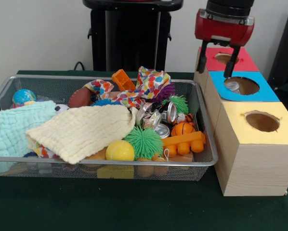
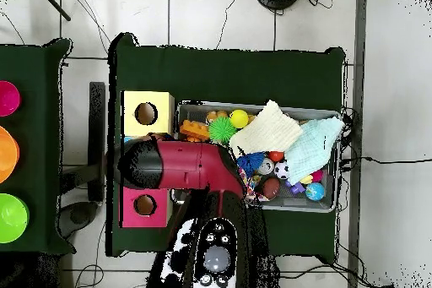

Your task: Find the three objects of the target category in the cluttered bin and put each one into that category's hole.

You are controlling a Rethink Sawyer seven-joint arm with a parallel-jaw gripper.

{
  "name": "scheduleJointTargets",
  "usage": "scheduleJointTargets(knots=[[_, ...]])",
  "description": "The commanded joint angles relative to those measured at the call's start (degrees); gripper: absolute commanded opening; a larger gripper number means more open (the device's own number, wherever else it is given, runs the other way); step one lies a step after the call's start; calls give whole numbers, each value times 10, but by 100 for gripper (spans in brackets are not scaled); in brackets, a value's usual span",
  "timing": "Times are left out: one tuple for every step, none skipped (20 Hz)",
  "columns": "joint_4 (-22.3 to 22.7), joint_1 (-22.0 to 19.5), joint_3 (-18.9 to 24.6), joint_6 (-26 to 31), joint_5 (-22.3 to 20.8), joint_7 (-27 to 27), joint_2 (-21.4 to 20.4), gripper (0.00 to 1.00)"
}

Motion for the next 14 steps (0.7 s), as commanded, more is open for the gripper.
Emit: scheduleJointTargets(knots=[[39,-29,54,-19,-28,6,15,100],[39,-29,53,-18,-28,9,15,100],[39,-31,55,-17,-28,9,15,100],[38,-31,55,-17,-28,10,15,100],[38,-33,56,-16,-28,10,16,100],[37,-34,58,-16,-29,10,16,100],[35,-35,59,-15,-29,11,18,100],[35,-34,59,-14,-29,12,17,100],[35,-33,59,-14,-29,13,17,100],[35,-31,57,-13,-30,16,16,100],[35,-30,56,-13,-29,19,15,100],[33,-28,55,-10,-29,20,15,100],[32,-27,54,-10,-29,21,15,100],[32,-27,54,-10,-29,22,15,100]])
